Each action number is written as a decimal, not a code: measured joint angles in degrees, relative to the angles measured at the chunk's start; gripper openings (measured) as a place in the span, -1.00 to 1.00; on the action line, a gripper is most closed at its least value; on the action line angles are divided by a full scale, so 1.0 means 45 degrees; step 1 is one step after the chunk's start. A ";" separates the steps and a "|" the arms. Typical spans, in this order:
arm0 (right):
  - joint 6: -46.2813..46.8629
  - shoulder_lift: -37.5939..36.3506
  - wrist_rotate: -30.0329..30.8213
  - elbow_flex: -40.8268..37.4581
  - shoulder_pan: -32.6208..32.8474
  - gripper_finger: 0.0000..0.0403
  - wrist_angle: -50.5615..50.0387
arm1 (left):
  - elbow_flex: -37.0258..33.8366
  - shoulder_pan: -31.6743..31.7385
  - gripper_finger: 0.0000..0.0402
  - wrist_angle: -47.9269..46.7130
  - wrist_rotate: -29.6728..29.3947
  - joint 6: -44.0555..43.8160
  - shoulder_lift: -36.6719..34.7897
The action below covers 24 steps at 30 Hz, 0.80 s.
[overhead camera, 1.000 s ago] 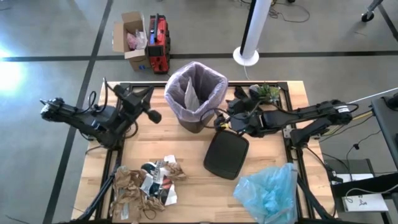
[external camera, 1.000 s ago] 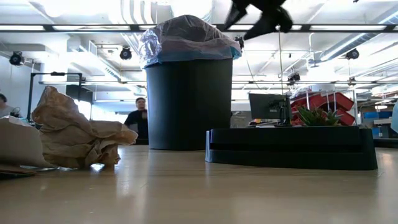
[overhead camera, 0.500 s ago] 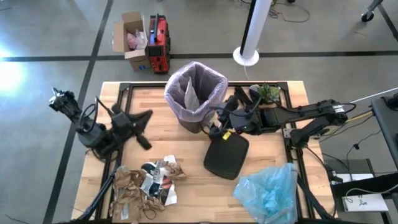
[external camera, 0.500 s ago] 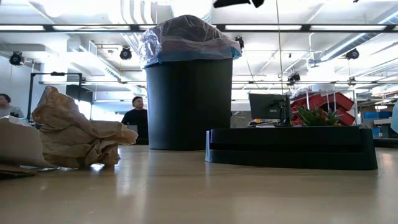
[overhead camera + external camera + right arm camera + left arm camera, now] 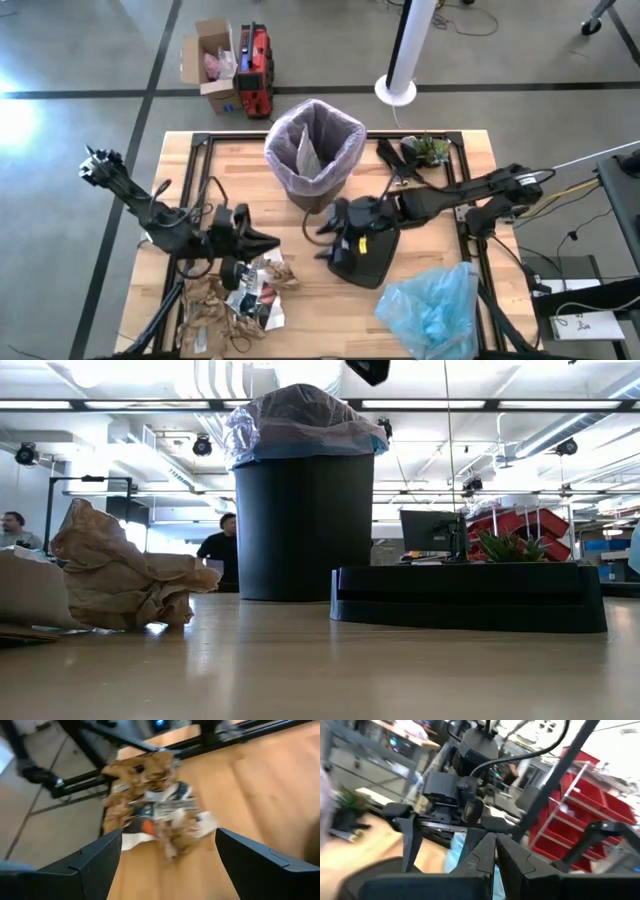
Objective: Place trash/remove bag and relplace
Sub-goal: Put the brown napkin into the black trash bin
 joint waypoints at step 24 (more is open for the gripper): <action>0.3254 0.4101 0.6556 0.0208 0.3204 0.53 0.3661 | 0.1465 -0.2427 -0.68 -1.3875 0.4641 -0.5476 0.2126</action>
